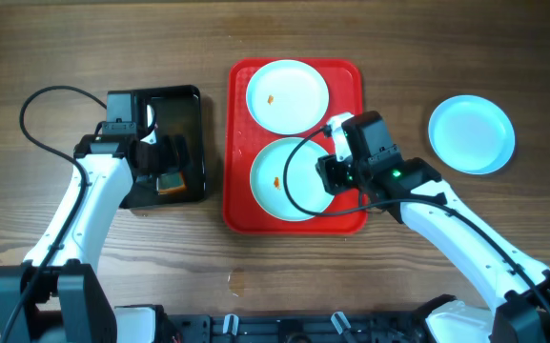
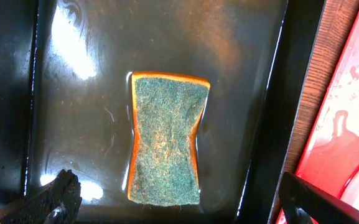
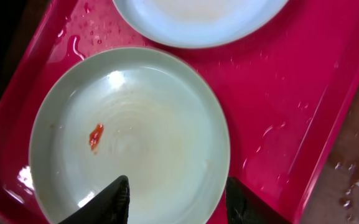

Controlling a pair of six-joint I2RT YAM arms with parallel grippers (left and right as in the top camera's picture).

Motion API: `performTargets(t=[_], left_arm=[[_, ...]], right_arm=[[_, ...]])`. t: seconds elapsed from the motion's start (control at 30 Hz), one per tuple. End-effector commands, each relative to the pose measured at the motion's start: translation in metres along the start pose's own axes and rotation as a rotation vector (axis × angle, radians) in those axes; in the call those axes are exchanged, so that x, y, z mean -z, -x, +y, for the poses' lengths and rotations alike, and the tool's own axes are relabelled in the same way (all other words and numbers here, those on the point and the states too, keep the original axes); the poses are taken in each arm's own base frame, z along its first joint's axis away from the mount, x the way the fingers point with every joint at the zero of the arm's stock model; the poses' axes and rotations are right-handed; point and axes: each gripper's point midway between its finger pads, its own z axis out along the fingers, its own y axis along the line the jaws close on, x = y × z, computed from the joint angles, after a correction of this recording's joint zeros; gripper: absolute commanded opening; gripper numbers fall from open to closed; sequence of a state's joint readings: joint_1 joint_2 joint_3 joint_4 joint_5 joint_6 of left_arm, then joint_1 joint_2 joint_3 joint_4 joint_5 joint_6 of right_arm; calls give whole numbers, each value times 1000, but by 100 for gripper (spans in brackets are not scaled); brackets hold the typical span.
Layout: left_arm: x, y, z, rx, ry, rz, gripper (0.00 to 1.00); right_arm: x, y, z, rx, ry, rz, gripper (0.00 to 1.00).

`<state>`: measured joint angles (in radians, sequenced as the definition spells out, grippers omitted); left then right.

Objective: Clean dirty plates on tray and stack at the side
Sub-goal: 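Move right gripper to the lower plate on the red tray and grip its rim, then grasp the sponge in the black tray with the left gripper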

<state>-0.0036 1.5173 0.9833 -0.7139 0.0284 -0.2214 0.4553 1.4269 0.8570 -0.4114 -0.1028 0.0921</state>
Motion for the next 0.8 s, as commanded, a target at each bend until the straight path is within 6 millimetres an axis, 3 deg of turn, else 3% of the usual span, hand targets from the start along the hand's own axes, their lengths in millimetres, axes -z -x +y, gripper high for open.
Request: performTargets(t=[0.0,0.13,0.43,0.53,0.67,0.73,0.77], left_arm=[[3,1,0,-5,-6,-9,100],[3,1,0,-5,-6,-9,100],[3,1,0,-5,-6,-9,100],[3,1,0,-5,-7,-9,100],[3,1,0,-5,-6,-9,100],[3,1,0,-5,-6,-9,100],[3,1,0,-5,-6,-9,100]], right_arm=[[-20,-4,-16,57,-81,24,50],[-39,-21,-26,-47,-129,90,49],[-49,-39,-31,-60,-154,163,49],[-60,-47,-33,-169,-166,181,43],[-73,-69,-37,-351,-204,248,30],[-76,-79,-38,-396,-221,281,13],[-76,-83,-38,-421,-227,291,9]])
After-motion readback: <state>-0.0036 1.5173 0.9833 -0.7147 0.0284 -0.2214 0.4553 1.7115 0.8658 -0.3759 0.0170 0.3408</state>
